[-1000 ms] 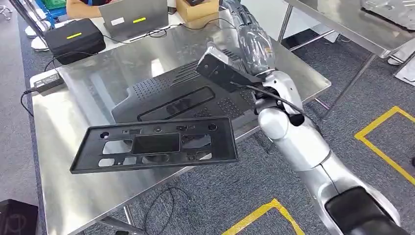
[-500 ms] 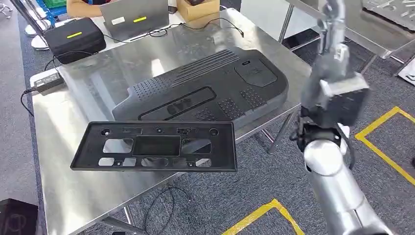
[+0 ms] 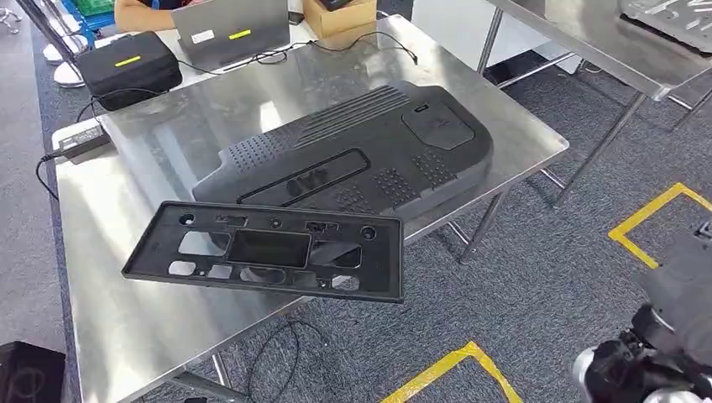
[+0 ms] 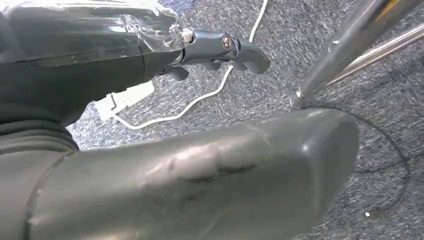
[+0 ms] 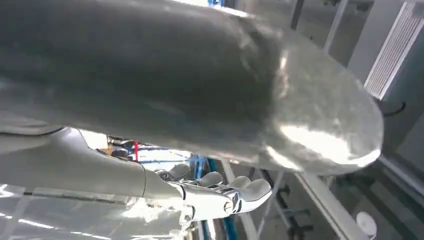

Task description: Take the parts from the cabinet and place them on the table.

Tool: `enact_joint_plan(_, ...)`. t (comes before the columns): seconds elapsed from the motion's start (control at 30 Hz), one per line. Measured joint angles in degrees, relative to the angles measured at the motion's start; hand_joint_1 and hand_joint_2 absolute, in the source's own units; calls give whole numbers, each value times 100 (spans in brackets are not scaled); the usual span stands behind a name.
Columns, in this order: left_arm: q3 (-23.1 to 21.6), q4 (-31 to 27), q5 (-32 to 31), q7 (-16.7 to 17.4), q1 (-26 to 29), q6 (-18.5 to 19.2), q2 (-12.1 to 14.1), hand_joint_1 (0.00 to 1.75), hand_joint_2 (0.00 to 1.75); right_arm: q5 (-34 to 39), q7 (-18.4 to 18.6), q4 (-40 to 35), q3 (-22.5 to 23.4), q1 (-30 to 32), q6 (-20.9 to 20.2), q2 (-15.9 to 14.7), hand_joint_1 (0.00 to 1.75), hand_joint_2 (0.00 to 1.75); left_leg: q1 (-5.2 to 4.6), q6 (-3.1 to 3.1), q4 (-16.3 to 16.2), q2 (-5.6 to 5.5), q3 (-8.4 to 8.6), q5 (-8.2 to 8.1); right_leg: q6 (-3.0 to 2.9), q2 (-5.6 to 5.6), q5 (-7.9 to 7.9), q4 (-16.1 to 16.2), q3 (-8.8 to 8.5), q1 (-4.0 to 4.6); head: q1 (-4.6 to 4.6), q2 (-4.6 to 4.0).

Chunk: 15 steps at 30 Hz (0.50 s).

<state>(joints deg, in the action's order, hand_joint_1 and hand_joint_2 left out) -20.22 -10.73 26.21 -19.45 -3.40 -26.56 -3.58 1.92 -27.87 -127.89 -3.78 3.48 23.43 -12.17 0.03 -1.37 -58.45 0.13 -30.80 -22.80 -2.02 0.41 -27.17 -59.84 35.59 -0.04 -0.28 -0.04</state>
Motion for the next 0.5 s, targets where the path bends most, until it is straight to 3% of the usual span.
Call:
enact_joint_plan(0.37,35,0,20,-98,-36,98,15,0,0,291,-116,-164,339,408,-199,210,0,0,0,0,0,-2,6,1,2,-9,-1,-1,-8,-2,4,2)
enact_joint_plan(0.5,35,0,7,-98,-41,111,59,0,0,376,-183,-162,367,421,-317,317,0,0,-29,30,-26,1,0,-11,22,-13,8,6,-7,-30,-24,2)
